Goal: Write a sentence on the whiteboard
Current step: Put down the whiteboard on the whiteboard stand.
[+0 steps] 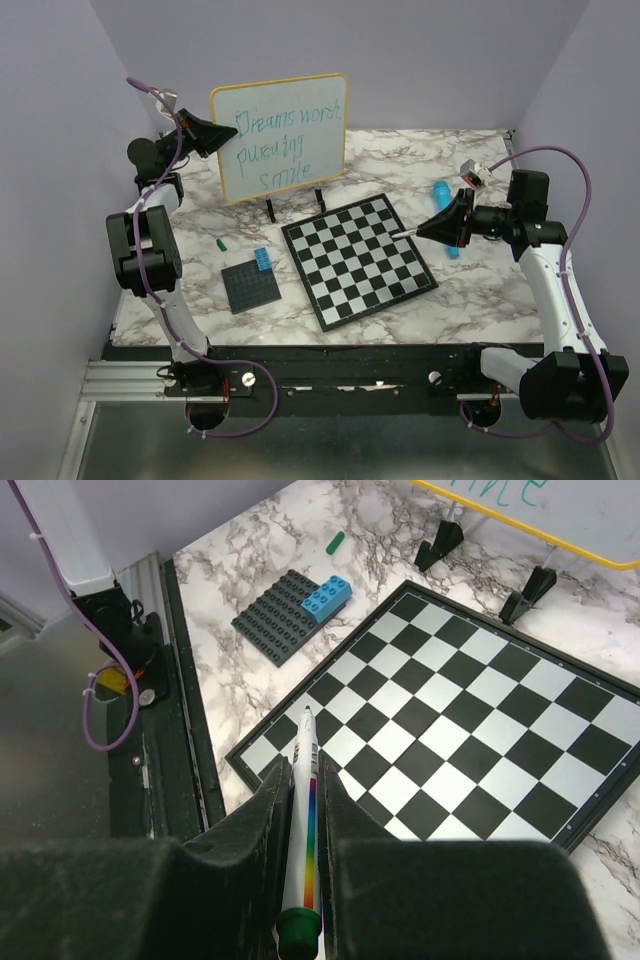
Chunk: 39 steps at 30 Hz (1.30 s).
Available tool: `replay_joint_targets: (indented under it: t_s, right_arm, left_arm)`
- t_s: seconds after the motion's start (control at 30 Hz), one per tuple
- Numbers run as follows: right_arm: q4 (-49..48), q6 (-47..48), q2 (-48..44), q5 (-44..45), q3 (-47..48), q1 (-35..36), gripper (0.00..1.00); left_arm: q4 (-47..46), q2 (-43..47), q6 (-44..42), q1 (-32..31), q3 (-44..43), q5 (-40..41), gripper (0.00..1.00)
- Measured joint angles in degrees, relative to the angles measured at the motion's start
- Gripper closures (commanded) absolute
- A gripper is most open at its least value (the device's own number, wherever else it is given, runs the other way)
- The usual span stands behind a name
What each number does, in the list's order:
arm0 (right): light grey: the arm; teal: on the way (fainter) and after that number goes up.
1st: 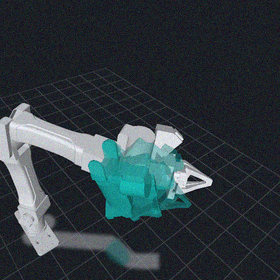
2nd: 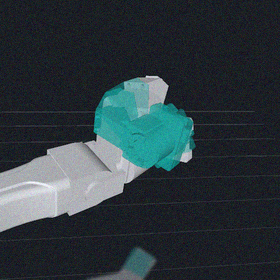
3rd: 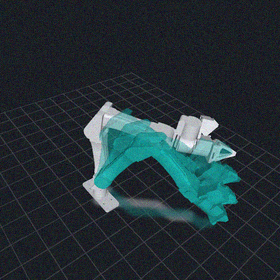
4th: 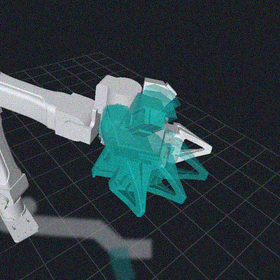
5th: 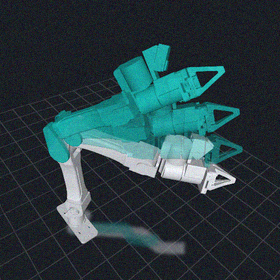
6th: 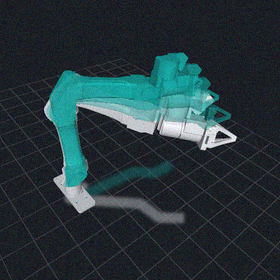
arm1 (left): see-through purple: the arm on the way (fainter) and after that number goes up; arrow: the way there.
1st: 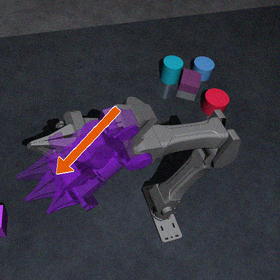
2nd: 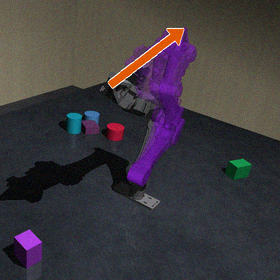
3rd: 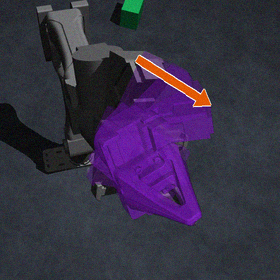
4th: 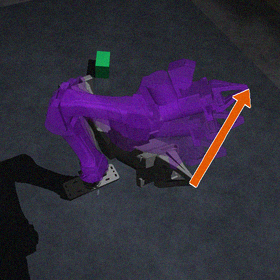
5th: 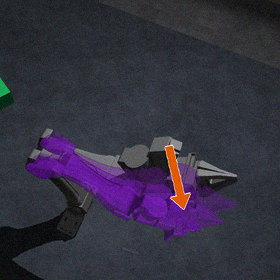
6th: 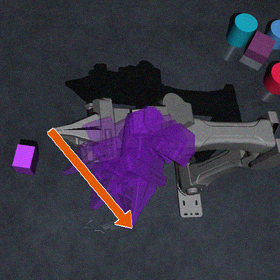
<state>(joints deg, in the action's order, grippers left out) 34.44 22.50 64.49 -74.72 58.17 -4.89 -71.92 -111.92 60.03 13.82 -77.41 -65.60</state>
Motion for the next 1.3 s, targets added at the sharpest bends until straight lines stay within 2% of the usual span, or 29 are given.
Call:
replay_joint_targets:
  t_s: [0.8, 1.3]
  right_arm:
    - [0.0, 0.0, 0.8, 0.0, 0.0, 0.0, 0.99]
    - [0.0, 0.0, 1.1, 0.0, 0.0, 0.0, 0.99]
  left_arm:
    - [-0.3, -5.4, -0.8, 0.0, 0.3, 0.6, 1.0]
    - [-1.7, -9.2, 7.6, 1.0, -0.6, 2.0, 1.0]
